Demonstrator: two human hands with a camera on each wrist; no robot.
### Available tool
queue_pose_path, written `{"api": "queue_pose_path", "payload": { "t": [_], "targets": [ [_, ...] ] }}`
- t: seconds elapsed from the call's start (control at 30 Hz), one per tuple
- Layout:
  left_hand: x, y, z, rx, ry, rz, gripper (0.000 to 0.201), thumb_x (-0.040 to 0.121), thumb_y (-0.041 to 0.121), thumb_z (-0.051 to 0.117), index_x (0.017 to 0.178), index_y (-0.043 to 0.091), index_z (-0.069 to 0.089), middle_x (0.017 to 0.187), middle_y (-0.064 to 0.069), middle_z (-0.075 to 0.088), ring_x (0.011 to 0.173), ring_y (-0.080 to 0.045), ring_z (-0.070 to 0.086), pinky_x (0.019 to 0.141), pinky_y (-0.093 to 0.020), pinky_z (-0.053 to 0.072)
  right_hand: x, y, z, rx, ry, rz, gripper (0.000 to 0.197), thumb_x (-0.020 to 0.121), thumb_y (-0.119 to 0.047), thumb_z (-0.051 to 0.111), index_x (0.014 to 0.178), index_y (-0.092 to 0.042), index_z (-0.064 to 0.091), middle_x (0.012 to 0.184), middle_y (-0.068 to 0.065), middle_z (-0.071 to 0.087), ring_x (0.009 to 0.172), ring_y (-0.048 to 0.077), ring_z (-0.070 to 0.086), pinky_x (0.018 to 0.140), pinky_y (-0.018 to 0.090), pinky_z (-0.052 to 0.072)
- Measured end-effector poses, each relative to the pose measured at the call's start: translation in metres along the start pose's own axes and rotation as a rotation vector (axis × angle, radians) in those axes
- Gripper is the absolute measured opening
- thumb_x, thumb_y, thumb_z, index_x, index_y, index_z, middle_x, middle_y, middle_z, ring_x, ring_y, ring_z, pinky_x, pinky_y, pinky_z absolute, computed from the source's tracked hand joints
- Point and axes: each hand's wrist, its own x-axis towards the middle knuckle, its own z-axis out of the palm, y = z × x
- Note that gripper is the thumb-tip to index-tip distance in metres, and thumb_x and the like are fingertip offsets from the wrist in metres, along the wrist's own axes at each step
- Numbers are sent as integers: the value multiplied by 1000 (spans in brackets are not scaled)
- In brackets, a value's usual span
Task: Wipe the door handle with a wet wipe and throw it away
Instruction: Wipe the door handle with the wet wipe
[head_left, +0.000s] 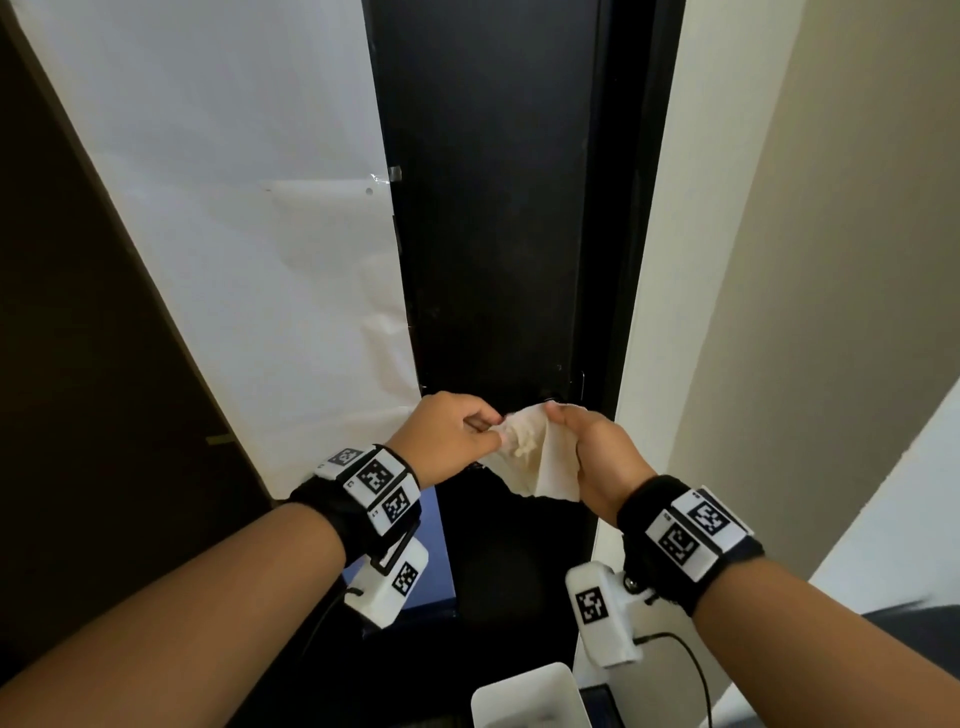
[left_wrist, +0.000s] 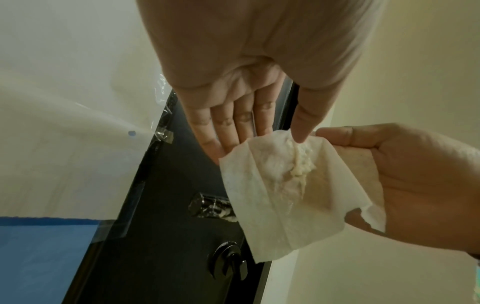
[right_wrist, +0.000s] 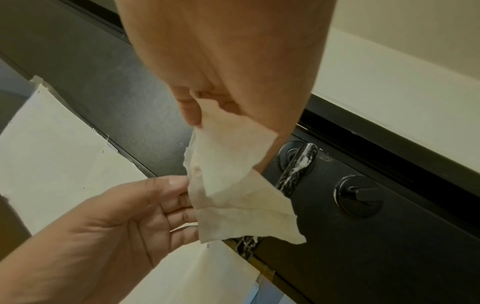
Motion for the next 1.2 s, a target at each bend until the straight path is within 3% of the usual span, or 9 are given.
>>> {"api": "queue_pose_path", "payload": {
  "t": [0.17, 0.3, 0.37, 0.43, 0.7, 0.83, 0.93, 1.1, 1.2],
  "targets": [
    [0, 0, -1, -1, 40, -21, 23, 78, 22, 74, 100, 15, 71, 86, 9, 68, 81, -1, 64, 73, -10, 50, -2, -6, 1, 3, -75, -74, 27, 92, -19, 55, 112, -2, 60, 93, 7, 65, 98, 29, 59, 103, 53, 43],
    [-1, -4, 3, 38, 25, -54, 16, 79, 20, 72, 93, 13, 73, 80, 0, 71, 76, -10, 66, 73, -22, 52, 1, -8, 2, -36, -42, -14, 45, 83, -33, 64, 120, -7, 60, 112, 14, 65, 105, 31, 61, 102, 53, 44],
    [-1, -8, 4, 67, 12, -58, 7, 81, 17, 69, 75, 14, 69, 67, -2, 64, 63, -11, 60, 65, -23, 48, 4, -7, 1, -52, -52, 54, 66, 70, -49, 71, 122, -11, 60, 123, 19, 63, 110, 36, 62, 100, 54, 46],
    [-2, -11, 5, 67, 22, -67, 26, 83, 14, 67, 60, 19, 56, 55, 4, 48, 49, -4, 45, 54, -15, 37, 2, -12, 2, -119, -24, 40, 56, 81, -45, 66, 123, -9, 57, 120, 19, 62, 111, 40, 60, 98, 52, 48],
    [-5, -10, 3, -142, 102, -150, 28, 85, 10, 61, 62, 4, 47, 59, -10, 36, 56, -18, 36, 57, -30, 31, -1, -2, -17, -362, 73, -269, 18, 88, -29, 63, 89, -17, 76, 90, 7, 73, 86, 23, 69, 69, 29, 55],
    [-4, -4, 10, -156, 146, -174, 34, 80, 14, 62, 60, -4, 43, 61, -12, 37, 58, -23, 39, 56, -33, 36, 0, 2, -11, -413, 98, -296, 21, 87, -26, 62, 71, -19, 74, 78, 6, 69, 76, 23, 66, 68, 35, 55],
    [-3, 6, 16, -150, 167, -179, 40, 81, 14, 62, 52, 9, 35, 53, -6, 31, 51, -18, 35, 52, -29, 35, -2, 4, -6, -431, 116, -311, 39, 88, -22, 58, 49, -19, 62, 55, 1, 54, 58, 20, 55, 63, 34, 50],
    [-2, 14, 20, -165, 216, -221, 50, 84, 13, 58, 47, 17, 25, 47, 2, 23, 42, -10, 25, 43, -18, 27, -5, 11, 2, -384, 179, -313, 41, 86, -26, 60, 65, 9, 60, 60, 11, 47, 59, 20, 49, 63, 32, 48],
    [-2, 13, 21, -171, 241, -273, 49, 84, 12, 56, 45, 16, 26, 46, 0, 24, 45, -15, 27, 47, -25, 28, -4, 15, 3, -339, 206, -256, 31, 81, -27, 63, 61, -4, 60, 63, 11, 48, 62, 22, 50, 63, 33, 48]
  ]
}}
